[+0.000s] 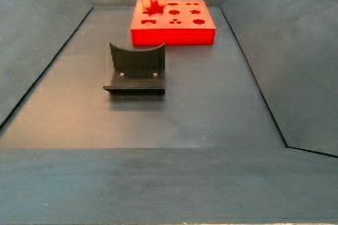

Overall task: Pick up the star object. Move up. Place the star object on the fixture. Regrasp the star object. Move to above the board. Insert the star object.
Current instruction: Move to above the board.

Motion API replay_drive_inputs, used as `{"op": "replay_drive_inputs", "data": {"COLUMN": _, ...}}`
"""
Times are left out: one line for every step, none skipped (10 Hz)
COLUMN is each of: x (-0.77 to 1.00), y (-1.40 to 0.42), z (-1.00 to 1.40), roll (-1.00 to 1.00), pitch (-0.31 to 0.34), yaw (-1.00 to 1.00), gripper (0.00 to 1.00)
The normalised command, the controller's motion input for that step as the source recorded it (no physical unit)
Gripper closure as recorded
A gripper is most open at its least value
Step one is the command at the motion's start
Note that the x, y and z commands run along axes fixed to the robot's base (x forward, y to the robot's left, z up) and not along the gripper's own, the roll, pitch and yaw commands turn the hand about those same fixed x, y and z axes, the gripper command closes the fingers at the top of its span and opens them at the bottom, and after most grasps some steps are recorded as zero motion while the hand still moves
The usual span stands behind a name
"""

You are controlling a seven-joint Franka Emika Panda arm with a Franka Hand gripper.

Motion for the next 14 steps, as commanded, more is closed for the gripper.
{"op": "replay_drive_inputs", "data": {"x": -0.05, "y": 0.01, "z": 0.42, "roll": -0.06, "pitch": 0.051, "yaw": -0.01, "gripper": 1.00}}
{"op": "replay_drive_inputs", "data": {"x": -0.04, "y": 0.00, "z": 0.23, "roll": -0.06, "pitch": 0.061, "yaw": 0.00, "gripper": 1.00}}
{"op": "replay_drive_inputs", "data": {"x": -0.36, "y": -1.00, "z": 0.28, "roll": -1.00, "pitch": -0.076, "yaw": -0.08, "gripper": 1.00}}
{"op": "replay_drive_inputs", "data": {"x": -0.36, "y": -1.00, "z": 0.29, "roll": -1.00, "pitch": -0.084, "yaw": -0.08, "gripper": 1.00}}
{"op": "replay_drive_inputs", "data": {"x": -0.39, "y": -1.00, "z": 0.31, "roll": -1.00, "pitch": -0.093, "yaw": -0.08, "gripper": 1.00}}
{"op": "replay_drive_inputs", "data": {"x": -0.39, "y": -1.00, "z": 0.29, "roll": -1.00, "pitch": -0.096, "yaw": -0.09, "gripper": 1.00}}
{"op": "replay_drive_inputs", "data": {"x": -0.40, "y": -1.00, "z": 0.30, "roll": -1.00, "pitch": -0.096, "yaw": -0.09, "gripper": 1.00}}
{"op": "replay_drive_inputs", "data": {"x": -0.41, "y": -1.00, "z": 0.30, "roll": -1.00, "pitch": -0.087, "yaw": -0.10, "gripper": 1.00}}
{"op": "replay_drive_inputs", "data": {"x": -0.42, "y": -1.00, "z": 0.30, "roll": -1.00, "pitch": -0.086, "yaw": -0.10, "gripper": 1.00}}
{"op": "replay_drive_inputs", "data": {"x": -0.44, "y": -1.00, "z": 0.31, "roll": -1.00, "pitch": -0.088, "yaw": -0.11, "gripper": 1.00}}
{"op": "replay_drive_inputs", "data": {"x": -0.47, "y": -1.00, "z": 0.31, "roll": -1.00, "pitch": -0.091, "yaw": -0.11, "gripper": 1.00}}
{"op": "replay_drive_inputs", "data": {"x": -0.42, "y": -0.85, "z": 0.26, "roll": -1.00, "pitch": -0.095, "yaw": -0.11, "gripper": 1.00}}
{"op": "replay_drive_inputs", "data": {"x": -0.31, "y": -0.56, "z": 0.18, "roll": -1.00, "pitch": -0.104, "yaw": -0.11, "gripper": 1.00}}
{"op": "replay_drive_inputs", "data": {"x": -0.17, "y": -0.22, "z": 0.06, "roll": -0.70, "pitch": -0.075, "yaw": -0.06, "gripper": 1.00}}
